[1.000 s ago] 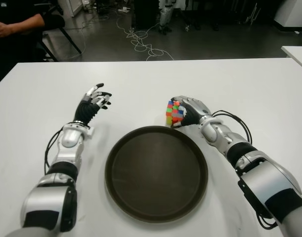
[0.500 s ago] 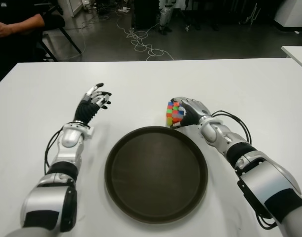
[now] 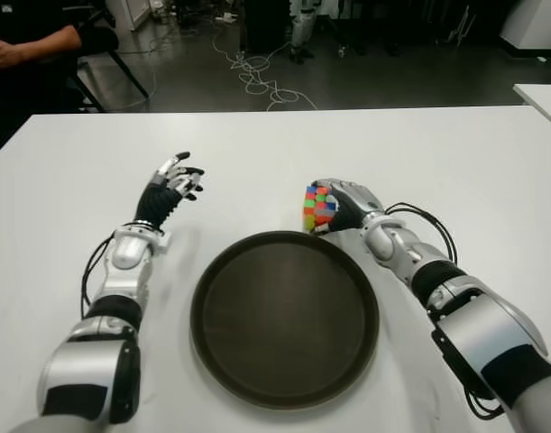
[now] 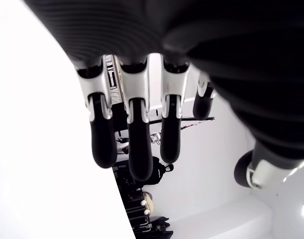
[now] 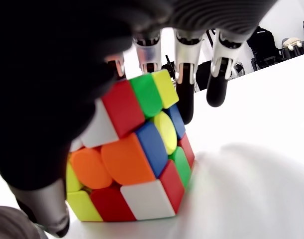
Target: Pick up the Rubik's Cube and put it in the plate
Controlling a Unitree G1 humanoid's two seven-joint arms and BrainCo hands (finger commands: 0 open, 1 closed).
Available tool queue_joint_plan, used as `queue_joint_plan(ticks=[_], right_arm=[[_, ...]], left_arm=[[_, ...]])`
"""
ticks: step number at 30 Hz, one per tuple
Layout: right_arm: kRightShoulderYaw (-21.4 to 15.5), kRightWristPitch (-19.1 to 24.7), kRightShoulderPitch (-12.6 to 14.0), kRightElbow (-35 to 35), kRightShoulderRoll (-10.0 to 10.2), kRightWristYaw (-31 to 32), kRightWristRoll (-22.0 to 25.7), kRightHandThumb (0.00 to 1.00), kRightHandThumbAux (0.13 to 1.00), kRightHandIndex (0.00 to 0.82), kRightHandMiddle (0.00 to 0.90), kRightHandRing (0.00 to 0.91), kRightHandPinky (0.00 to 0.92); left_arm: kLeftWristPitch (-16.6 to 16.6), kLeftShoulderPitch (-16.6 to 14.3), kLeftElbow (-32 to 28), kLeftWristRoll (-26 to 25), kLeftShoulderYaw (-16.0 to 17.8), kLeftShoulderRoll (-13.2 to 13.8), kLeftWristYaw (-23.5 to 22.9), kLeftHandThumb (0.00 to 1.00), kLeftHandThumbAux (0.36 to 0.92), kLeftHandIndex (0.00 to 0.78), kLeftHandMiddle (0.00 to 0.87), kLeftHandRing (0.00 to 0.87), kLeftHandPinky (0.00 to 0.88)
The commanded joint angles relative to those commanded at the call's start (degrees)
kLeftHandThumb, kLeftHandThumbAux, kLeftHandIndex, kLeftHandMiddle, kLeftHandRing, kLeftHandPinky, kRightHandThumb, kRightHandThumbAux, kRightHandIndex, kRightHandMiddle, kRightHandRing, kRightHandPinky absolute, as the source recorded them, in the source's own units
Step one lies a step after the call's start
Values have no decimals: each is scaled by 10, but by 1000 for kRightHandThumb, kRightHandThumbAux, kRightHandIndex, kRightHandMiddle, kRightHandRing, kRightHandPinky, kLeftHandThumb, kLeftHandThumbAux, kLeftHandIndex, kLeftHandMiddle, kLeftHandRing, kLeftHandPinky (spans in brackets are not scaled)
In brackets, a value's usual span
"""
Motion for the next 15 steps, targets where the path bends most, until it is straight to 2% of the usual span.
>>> queue_joint_plan(ticks=[11,15], right_arm=[[-7,-1,2,0,2,-1,6,0,717,189,210,212,198],[-10,-2,4,1,2,-4,6,0,718,188,218,230,226]], left_arm=[[-6,2,-1,2,-2,1,2,79,518,127,335,413,433],[-6,2,-2,2,-2,0,3,76,522,126,331,415,437]])
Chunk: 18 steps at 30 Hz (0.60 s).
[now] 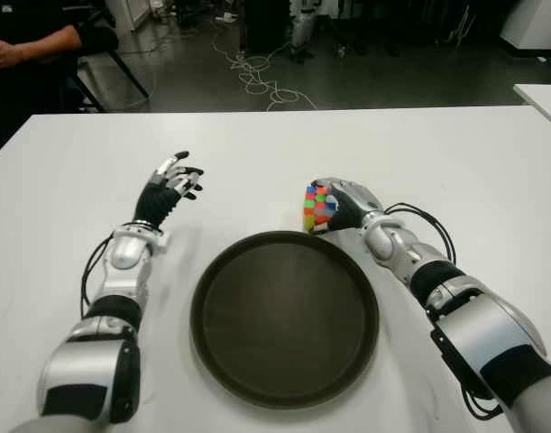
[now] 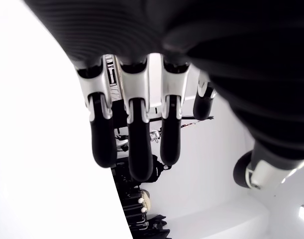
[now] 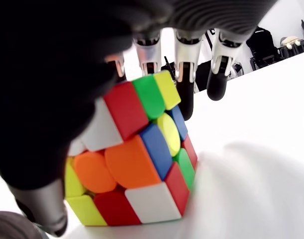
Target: Pick up the Rubik's Cube and put it in the plate
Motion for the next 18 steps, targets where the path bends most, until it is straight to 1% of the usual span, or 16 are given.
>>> queue_joint_plan(ticks=[5,10,13,18], right_arm=[[-1,-1,0,0,0,-4,-1,0,735,197,233,252,256],[-2,-3,1,0,0,-4,-1,0,735,196,230,248,249],[-2,-3,1,0,0,-6,-1,0,740,193,229,251,258],[-3,-4,2,-1,1,-17,0,0,758,207,244,266,271]], left_arm=[[0,0,-1,2,-1,0,3,74,528,126,326,410,424],[-4,2,-4,3,-2,0,7,81,538,132,339,414,420],[-4,3,-4,1,0,-1,6,88,526,134,338,418,423],[-1,3,-6,-2,2,-2,2,97,527,133,337,420,423]])
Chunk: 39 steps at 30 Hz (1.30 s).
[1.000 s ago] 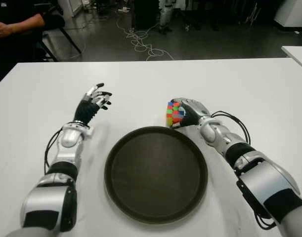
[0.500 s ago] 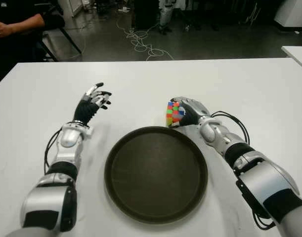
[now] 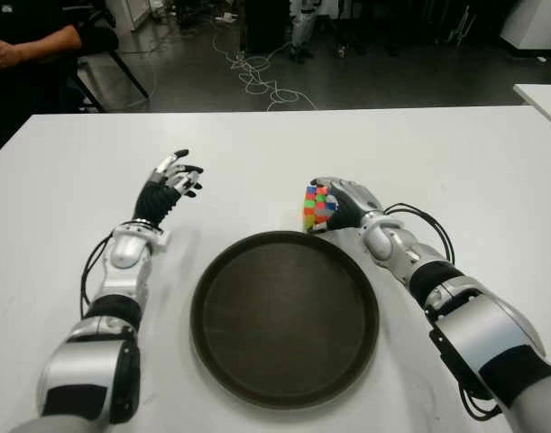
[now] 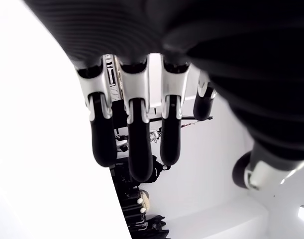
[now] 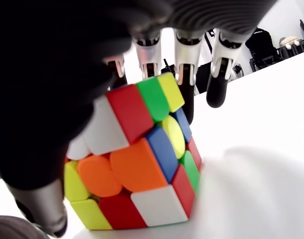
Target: Pick up the Rubik's Cube and put it in the plate
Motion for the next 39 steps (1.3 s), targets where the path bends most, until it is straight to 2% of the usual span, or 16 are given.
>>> queue_joint_plan(ticks=[10,13,14,16,18,24,39], right_arm=[[4,16,0,0,1,-35,-6,0,877,223,272,284,296],[2,17,1,-1,1,-48,-6,203,890,223,271,282,308],[2,17,1,-1,2,-52,-5,380,835,286,274,286,319],[-1,16,2,-2,2,-62,-2,535,787,342,281,294,334],[-5,12,4,-3,3,-70,1,633,757,377,290,306,348],[-16,6,5,-3,6,-79,12,697,736,401,307,326,371],[-39,0,7,-4,11,-66,38,702,737,402,303,327,373]], left_arm=[[7,0,-3,3,-3,2,3,85,527,121,327,408,415],[8,0,-3,4,-4,2,3,91,520,122,326,409,417],[7,0,-3,4,-4,2,3,91,515,122,326,408,420],[6,0,-3,5,-5,3,4,90,509,124,327,410,425],[4,1,-3,5,-5,2,4,88,509,126,330,414,431],[3,1,-2,3,-4,2,1,88,535,131,333,412,430],[3,2,-5,4,-4,2,6,87,565,135,336,417,425]])
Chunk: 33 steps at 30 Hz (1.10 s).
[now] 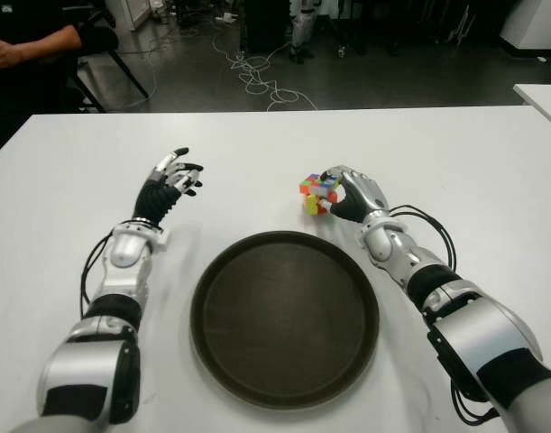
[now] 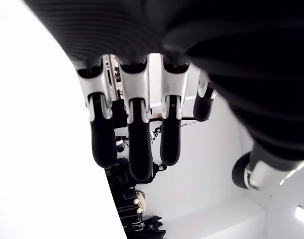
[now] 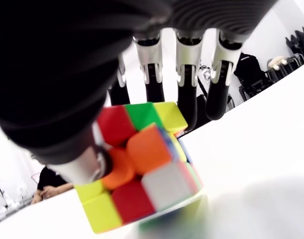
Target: Pick up the Rubik's Cube and put it in the plate
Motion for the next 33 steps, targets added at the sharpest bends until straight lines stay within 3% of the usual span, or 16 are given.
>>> queue_joint_plan(ticks=[33], right_arm=[[-5,-21,3,-1,-2,-11,1,703,736,402,310,333,380]], left_arm=[[-5,2,-2,-2,1,-1,4,96,559,137,349,427,441]])
